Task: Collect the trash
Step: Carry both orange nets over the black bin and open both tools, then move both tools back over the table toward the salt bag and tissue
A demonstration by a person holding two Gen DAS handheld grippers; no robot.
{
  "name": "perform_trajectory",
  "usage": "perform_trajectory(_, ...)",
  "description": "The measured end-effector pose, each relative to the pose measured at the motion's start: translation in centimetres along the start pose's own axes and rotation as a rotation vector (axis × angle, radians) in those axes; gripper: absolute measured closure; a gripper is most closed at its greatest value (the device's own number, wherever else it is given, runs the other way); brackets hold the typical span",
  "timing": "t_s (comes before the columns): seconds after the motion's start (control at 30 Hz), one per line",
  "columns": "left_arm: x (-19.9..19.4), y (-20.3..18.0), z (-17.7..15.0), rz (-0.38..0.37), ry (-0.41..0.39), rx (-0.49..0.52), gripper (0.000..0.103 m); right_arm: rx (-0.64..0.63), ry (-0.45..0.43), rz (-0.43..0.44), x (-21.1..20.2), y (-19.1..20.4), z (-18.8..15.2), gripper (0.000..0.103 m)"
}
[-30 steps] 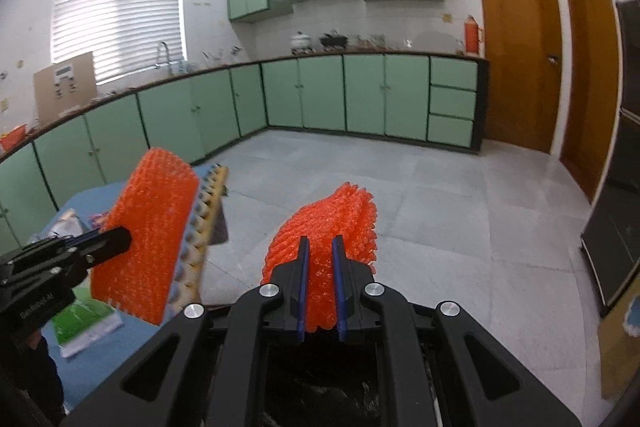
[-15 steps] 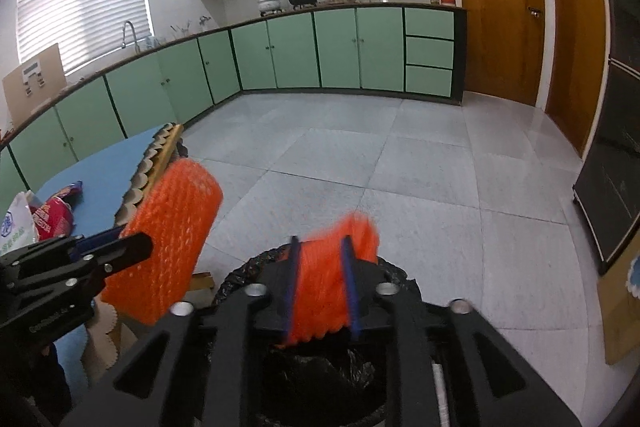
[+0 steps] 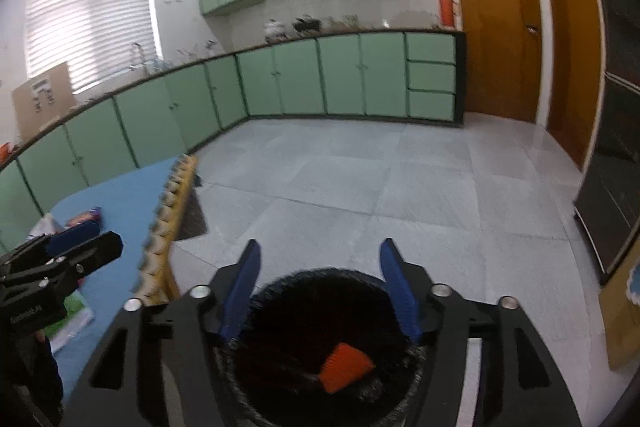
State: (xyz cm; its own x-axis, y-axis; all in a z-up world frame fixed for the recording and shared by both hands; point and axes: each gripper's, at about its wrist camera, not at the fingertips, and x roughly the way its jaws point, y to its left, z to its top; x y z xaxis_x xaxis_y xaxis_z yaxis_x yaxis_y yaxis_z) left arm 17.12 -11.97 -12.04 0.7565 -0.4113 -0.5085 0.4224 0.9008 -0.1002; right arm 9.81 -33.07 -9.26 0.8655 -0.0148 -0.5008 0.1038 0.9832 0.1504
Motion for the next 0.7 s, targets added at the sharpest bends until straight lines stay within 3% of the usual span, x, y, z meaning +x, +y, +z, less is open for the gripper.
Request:
perform_trajectory(0.2, -6.5, 4.7, -0.3, 0.197, -0.115, -0.018, 0.024, -0.067, -0.019, 0.192, -0.4, 6.5, 0.7, 0.017)
perform_trajectory(0.4, -11.0, 9.6, -2.0, 0.394, -0.145, -0.057, 0.023, -0.160, 0.031, 0.410, 1.3, 13.8, -0.7, 0.015)
perform_trajectory(0.5, -11.9, 11.6, -2.9, 0.440, -0.122, -0.114, 0.023, -0.179, 0.072, 0.496, 2.7, 16.8, -1.7, 0.015)
perform_trajectory(0.7, -13.1, 14.1, -3.7, 0.487, -0.102, -0.153, 0.023, -0.238, 0.143, 0.570, 4.9, 19.8, -3.4, 0.015)
